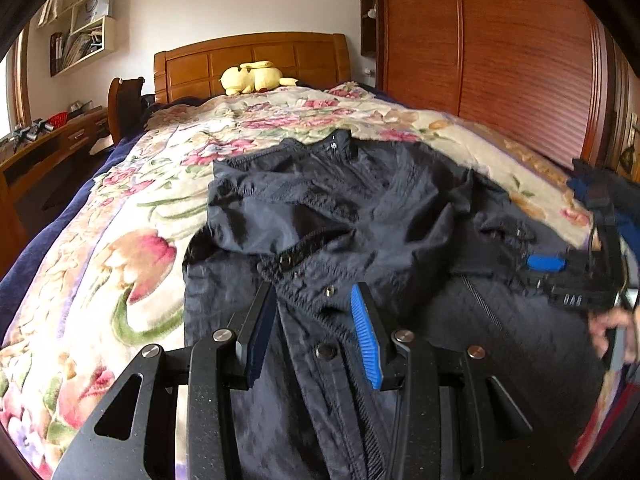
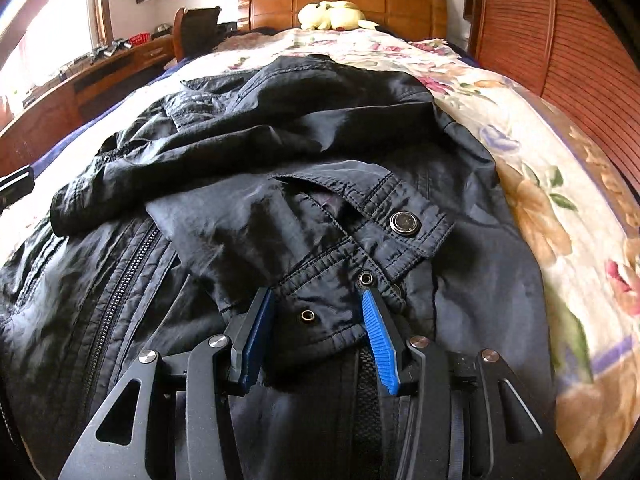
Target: Fold large clothes
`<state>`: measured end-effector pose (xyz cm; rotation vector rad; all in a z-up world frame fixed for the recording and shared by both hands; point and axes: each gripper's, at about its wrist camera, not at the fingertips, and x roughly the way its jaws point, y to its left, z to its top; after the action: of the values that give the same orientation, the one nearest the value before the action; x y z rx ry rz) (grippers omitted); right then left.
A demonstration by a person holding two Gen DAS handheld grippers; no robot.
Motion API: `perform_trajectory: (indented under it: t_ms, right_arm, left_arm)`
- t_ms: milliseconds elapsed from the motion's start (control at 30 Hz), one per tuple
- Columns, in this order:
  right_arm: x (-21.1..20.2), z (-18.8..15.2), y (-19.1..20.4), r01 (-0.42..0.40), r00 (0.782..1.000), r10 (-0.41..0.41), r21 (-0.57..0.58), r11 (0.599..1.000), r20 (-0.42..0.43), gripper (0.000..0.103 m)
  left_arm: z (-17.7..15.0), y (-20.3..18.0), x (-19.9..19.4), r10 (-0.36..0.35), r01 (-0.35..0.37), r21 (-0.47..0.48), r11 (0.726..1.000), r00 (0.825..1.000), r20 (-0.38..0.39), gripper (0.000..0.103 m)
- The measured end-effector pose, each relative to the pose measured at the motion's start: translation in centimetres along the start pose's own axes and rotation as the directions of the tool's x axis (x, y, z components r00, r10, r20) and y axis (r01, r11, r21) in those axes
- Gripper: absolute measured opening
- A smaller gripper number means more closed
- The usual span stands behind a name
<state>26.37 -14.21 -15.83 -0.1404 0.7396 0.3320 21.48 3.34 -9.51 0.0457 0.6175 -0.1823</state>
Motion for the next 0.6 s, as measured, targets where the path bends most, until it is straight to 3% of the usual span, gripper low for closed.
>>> perform_trajectory:
  t_ms: [200, 367, 433, 600]
  right_arm:
    - [-0.3, -0.8, -0.4, -0.002, 1.000, 0.002, 0.004, 1.000, 0.018, 0.048]
    - [-0.4, -1.0, -0.8, -0.022, 1.000, 0.021, 0.018, 1.000, 0.023, 0.048]
    - [-0.4, -1.0, -0.8, -0.023, 0.999, 0.022, 0.020, 1.000, 0.023, 0.048]
    - [-0.5, -1.0, -0.7, -0.024, 0.999, 0.024, 0.022, 0.999, 0.023, 0.048]
  left_arm:
    - [2.6, 0.6, 1.1, -0.028, 0.027, -0.037, 0.999, 0.999, -0.024, 0.040]
    - [3.4, 0.2, 4.3, -0.013, 0.012, -0.010, 1.000, 0.994, -0.105, 0.043]
    - [3.3, 0.0, 6.0, -0.007, 0.007, -0.004, 1.000, 0.989, -0.147, 0.050]
    - [2.1, -0.5, 9.6, 0.057, -0.047, 0.046, 0.998, 0.969, -0.240, 0.051]
